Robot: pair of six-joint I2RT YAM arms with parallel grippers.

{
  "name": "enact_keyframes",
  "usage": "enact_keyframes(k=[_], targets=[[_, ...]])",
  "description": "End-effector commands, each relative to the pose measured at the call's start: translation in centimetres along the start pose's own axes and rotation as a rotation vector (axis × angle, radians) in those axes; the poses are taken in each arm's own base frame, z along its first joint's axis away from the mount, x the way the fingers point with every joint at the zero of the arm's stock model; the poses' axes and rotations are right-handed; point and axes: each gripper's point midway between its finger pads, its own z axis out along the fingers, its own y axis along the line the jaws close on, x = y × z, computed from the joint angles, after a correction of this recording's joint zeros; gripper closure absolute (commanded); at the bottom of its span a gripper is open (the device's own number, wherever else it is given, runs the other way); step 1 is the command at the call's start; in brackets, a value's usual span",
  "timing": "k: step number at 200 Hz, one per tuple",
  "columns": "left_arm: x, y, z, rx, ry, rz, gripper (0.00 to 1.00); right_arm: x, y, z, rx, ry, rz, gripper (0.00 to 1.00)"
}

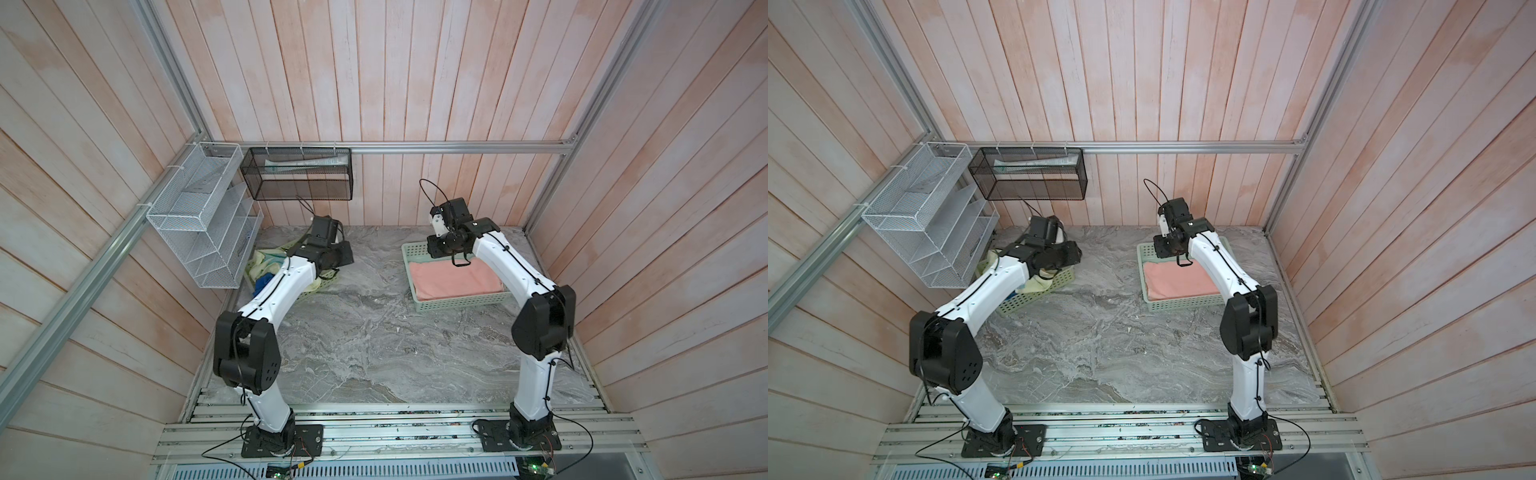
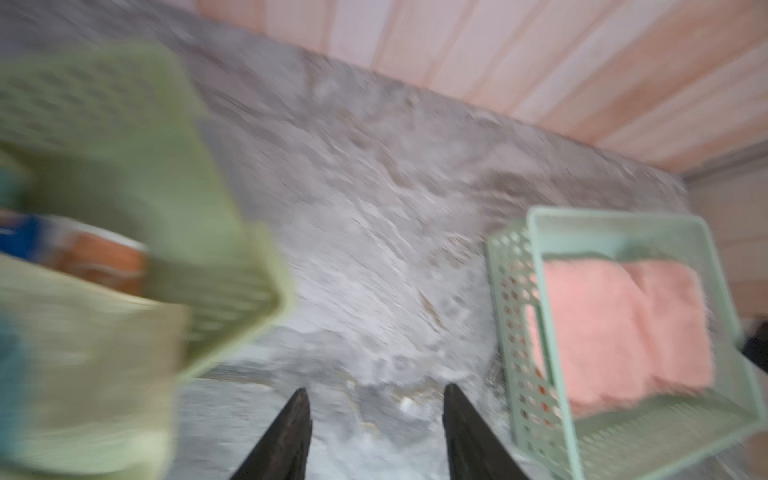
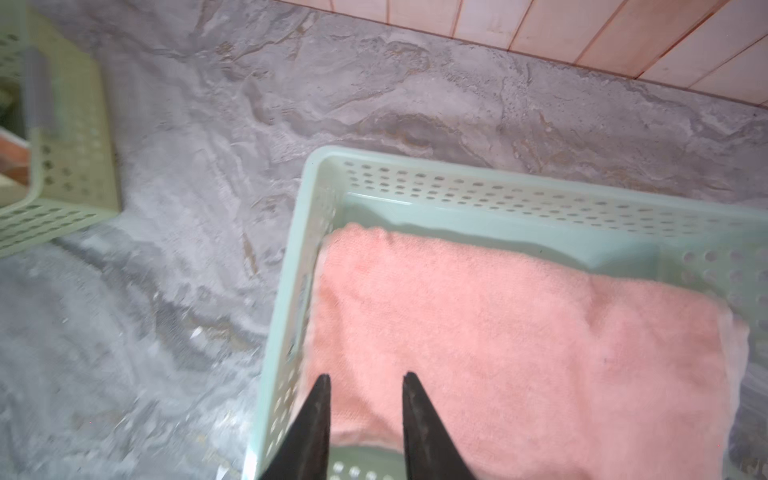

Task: Fold and stack the towels
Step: 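Grasp the teal-yellow towel with the left gripper while the right withdraws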

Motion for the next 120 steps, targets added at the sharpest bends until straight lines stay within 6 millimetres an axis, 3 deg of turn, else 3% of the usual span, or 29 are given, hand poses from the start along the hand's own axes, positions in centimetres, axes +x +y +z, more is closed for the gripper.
enact_keyframes(k=[1,40,53,76,97,120], targets=[[0.2,8.0,-1.2,-0.260,0.046,0.045,0.43,4.4,4.1,-1.4,-0.064,0.005,-0.009,0.69],[-1.2,13.9,-1.1,-0.334,0.052,0.019,0.37,12.6,7.6,-4.0,-0.237,0.032,0.117,0.70],[-1.1,14.9,0.1,-0.318,0.077,-0.007,0.36,15.1,7.7,-4.0,-0.251,0.050,0.146,0.71],[-0.3,15.4,2.8,-0.299,0.135,-0.021,0.34,19.4,6.1,-2.5,-0.206,0.083,0.184,0.72],[0.4,16.0,4.1,-0.317,0.180,-0.046,0.33,20.3,4.2,-0.9,-0.155,0.078,0.172,0.73],[0.5,15.8,4.7,-0.304,0.187,-0.062,0.33,19.4,2.6,0.7,-0.130,0.100,0.148,0.75]])
